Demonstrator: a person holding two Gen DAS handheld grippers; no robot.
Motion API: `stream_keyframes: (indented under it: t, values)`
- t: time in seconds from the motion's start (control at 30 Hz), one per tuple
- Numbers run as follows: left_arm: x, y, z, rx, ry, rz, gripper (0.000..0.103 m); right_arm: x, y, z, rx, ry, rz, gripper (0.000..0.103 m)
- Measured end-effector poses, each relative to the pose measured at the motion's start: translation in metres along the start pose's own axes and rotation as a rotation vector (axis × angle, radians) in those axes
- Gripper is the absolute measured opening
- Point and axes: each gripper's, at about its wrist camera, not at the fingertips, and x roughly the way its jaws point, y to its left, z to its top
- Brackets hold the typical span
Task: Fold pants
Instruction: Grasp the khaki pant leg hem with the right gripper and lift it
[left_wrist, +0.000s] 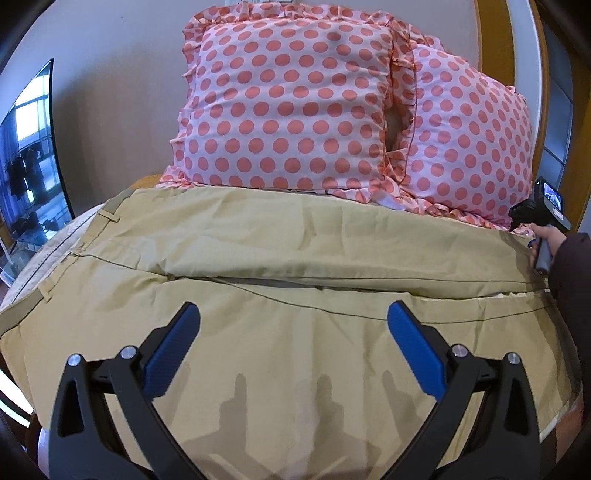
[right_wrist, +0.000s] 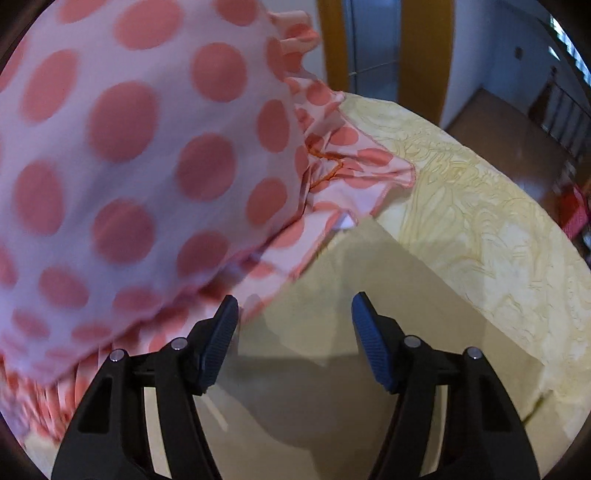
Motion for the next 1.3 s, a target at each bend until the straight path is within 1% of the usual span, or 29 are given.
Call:
stream_keyframes:
  t: [0.07,0.13,0.17,0.2,0.23,0.27,0.33,0.37,0.43,0.47,0.5,0.53,0.6,0.63,0.7,0.73,0.8,0.87,0.93,0.97,1.03,1.07,1.1,1.13,1.2,1.3]
  values:
    - [0.006,0.002,0.0,-0.006,0.014,-0.006,0.101,0.01,0.002,0.005,-0.029,-0.006,-0.048,0.066]
    - [0.01,0.004,-0.001,-0.009,0.022,-0.014,0.101,0.012,-0.001,0.003,-0.067,-0.024,-0.073,0.053]
    - [0.01,0.004,-0.001,-0.013,0.023,-0.02,0.101,0.01,-0.006,0.0,-0.083,-0.045,-0.072,0.043]
    - [0.011,0.006,-0.002,-0.019,0.025,-0.029,0.101,0.009,-0.013,-0.003,-0.084,-0.062,-0.046,0.029]
    - [0.011,0.006,-0.003,-0.023,0.026,-0.036,0.101,0.007,-0.02,-0.006,-0.077,-0.072,-0.026,0.021]
    - [0.011,0.007,-0.003,-0.027,0.026,-0.041,0.101,0.004,-0.032,-0.007,-0.051,-0.073,0.025,0.011]
    - [0.009,0.008,-0.005,-0.03,0.026,-0.049,0.101,0.0,-0.058,-0.011,0.026,-0.068,0.145,0.006]
    - [0.007,0.009,-0.005,-0.03,0.023,-0.05,0.101,-0.004,-0.069,-0.012,0.053,-0.081,0.196,0.005]
    - [0.001,0.01,-0.006,-0.029,0.011,-0.049,0.101,-0.024,-0.094,-0.022,0.094,-0.132,0.296,0.005]
    - [-0.002,0.01,-0.006,-0.031,0.005,-0.048,0.101,-0.04,-0.092,-0.025,0.111,-0.143,0.346,0.005]
    - [-0.007,0.012,-0.007,-0.036,-0.005,-0.047,0.101,-0.051,-0.102,-0.031,0.125,-0.16,0.397,0.005]
    - [-0.009,0.012,-0.007,-0.039,-0.01,-0.046,0.101,-0.07,-0.107,-0.042,0.132,-0.176,0.43,0.005]
    - [-0.016,0.015,-0.008,-0.047,-0.02,-0.041,0.101,-0.103,-0.132,-0.064,0.15,-0.219,0.519,0.005]
    - [-0.018,0.016,-0.007,-0.049,-0.022,-0.04,0.101,-0.119,-0.145,-0.079,0.15,-0.231,0.543,0.005]
    - [-0.023,0.017,-0.007,-0.048,-0.027,-0.029,0.101,-0.139,-0.159,-0.106,0.141,-0.23,0.552,0.005]
    - [-0.025,0.017,-0.006,-0.045,-0.031,-0.024,0.101,-0.148,-0.165,-0.123,0.141,-0.213,0.549,0.005]
    - [-0.027,0.017,-0.005,-0.039,-0.036,-0.016,0.101,-0.149,-0.177,-0.144,0.151,-0.164,0.556,0.005]
    - [-0.028,0.018,-0.002,-0.029,-0.04,-0.009,0.101,-0.149,-0.186,-0.16,0.165,-0.106,0.569,0.005]
    - [-0.027,0.02,0.002,-0.025,-0.045,0.008,0.101,-0.143,-0.187,-0.163,0.177,-0.058,0.554,0.007]
    - [-0.026,0.022,0.004,-0.026,-0.041,0.021,0.101,-0.142,-0.186,-0.163,0.188,-0.034,0.544,0.012]
    - [-0.023,0.026,0.006,-0.03,-0.039,0.046,0.101,-0.137,-0.187,-0.163,0.203,0.011,0.544,0.028]
    - [-0.022,0.03,0.007,-0.036,-0.042,0.062,0.101,-0.135,-0.185,-0.163,0.204,0.02,0.54,0.048]
    - [-0.022,0.032,0.008,-0.039,-0.043,0.068,0.101,-0.133,-0.184,-0.162,0.207,0.025,0.535,0.063]
    - [-0.021,0.034,0.009,-0.04,-0.045,0.069,0.101,-0.131,-0.183,-0.162,0.218,0.029,0.547,0.066]
    - [-0.019,0.037,0.011,-0.038,-0.044,0.068,0.101,-0.129,-0.18,-0.161,0.226,0.026,0.561,0.066]
    - [-0.016,0.041,0.013,-0.036,-0.046,0.052,0.101,-0.12,-0.174,-0.158,0.229,0.041,0.545,0.064]
